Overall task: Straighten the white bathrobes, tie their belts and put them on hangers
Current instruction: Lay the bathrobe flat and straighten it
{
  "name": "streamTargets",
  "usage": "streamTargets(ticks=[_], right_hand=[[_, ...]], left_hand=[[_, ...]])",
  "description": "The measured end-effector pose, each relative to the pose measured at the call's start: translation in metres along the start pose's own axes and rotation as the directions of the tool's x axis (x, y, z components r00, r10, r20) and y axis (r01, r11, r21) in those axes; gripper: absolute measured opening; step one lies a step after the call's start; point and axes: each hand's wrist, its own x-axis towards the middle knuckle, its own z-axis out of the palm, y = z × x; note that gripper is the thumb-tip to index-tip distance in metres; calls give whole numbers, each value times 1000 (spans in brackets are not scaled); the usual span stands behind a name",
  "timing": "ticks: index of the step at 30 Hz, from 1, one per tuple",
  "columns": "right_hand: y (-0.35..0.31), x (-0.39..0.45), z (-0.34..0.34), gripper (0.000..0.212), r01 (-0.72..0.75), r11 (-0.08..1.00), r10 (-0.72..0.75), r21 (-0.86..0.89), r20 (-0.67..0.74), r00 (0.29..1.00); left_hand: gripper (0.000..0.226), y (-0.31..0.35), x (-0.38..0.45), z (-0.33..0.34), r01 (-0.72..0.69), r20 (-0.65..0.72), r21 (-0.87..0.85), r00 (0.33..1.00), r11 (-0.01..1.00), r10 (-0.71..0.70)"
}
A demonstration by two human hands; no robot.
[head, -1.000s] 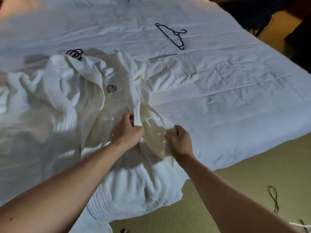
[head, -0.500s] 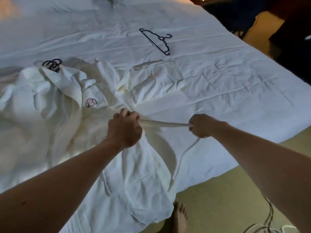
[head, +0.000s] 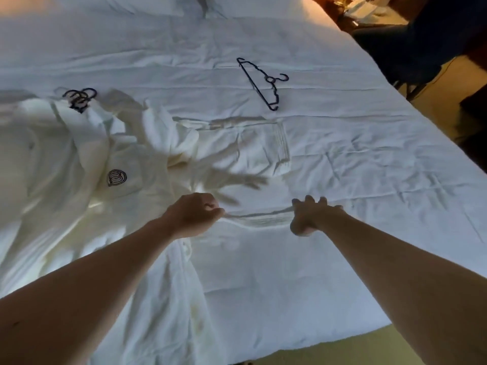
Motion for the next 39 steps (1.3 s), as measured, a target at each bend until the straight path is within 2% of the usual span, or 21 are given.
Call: streamTargets(ticks=[1,3,5,6,8,10,12,14,15,17,19,21,22,24,25,27,28,31,34,36,39], right_hand=[[-13,4,-3,72,88,993,-88,78,-11,996],[-47,8,-13,62,282,904,-264,321,-101,959],[-83,6,-24,43,441,708,-360,553,-254,897],[-99,1,-30,34,478,574,-353,665,-326,877],[-132,-9,-41,30,478,302,-305,825,-392,868],[-165,-8,-49,27,451,171,-268,876,-399,877],[-199,-3,-51,19,431,163,-281,888,-377,883],[-227,5,-51,14,386,261,-280,885,-313,908],[-238,8,-49,10,354,298,-282,887,-272,920],[-256,7,-48,27,317,333,-304,888,-217,928],[-268,6,-49,27,346,366,-340,864,-223,914],[-280,1,-56,24,374,363,-371,853,-236,898],[-283,-1,-61,21,362,315,-352,877,-246,903],[-278,-1,-67,21,304,166,-204,938,-269,941],[-274,2,-68,22,294,93,-99,951,-285,953],[-260,6,-58,20,262,6,39,965,-262,964],[-256,6,-53,18,224,-10,34,974,-224,974],[-262,9,-52,12,98,-100,-141,990,-112,984],[-278,24,-72,39,-50,-270,-240,962,-17,971],[-287,30,-87,47,-135,-207,-276,969,74,958],[-290,26,-101,36,-171,-29,-341,985,151,928]], left_hand=[[17,-1,1,-4,-34,-43,-88,999,996,31],[10,-12,4,-21,-69,-216,-127,975,989,40],[9,-33,10,-44,-51,-373,-84,928,995,16],[12,-47,13,-55,-16,-424,-66,906,998,-13],[27,-82,16,-76,138,-501,-46,854,989,-143],[43,-115,16,-92,396,-545,-22,765,918,-343],[58,-143,14,-100,614,-508,42,692,788,-512],[70,-166,13,-103,680,-453,45,667,732,-592],[69,-174,13,-104,660,-421,-26,674,751,-607],[52,-188,16,-105,560,-365,-197,720,805,-590],[26,-191,18,-108,478,-361,-289,748,830,-557],[15,-193,21,-117,397,-351,-420,759,816,-549],[12,-194,23,-123,338,-333,-507,772,793,-542],[7,-195,25,-137,254,-303,-631,789,733,-534],[9,-198,25,-145,232,-315,-665,775,710,-548],[16,-214,27,-150,294,-328,-656,718,695,-614],[18,-223,28,-150,354,-320,-627,696,694,-643],[21,-238,31,-148,452,-279,-557,688,696,-670],[35,-233,40,-151,426,-268,-571,712,702,-649],[40,-231,49,-152,383,-261,-568,756,728,-601],[25,-230,58,-156,293,-305,-558,797,776,-521]])
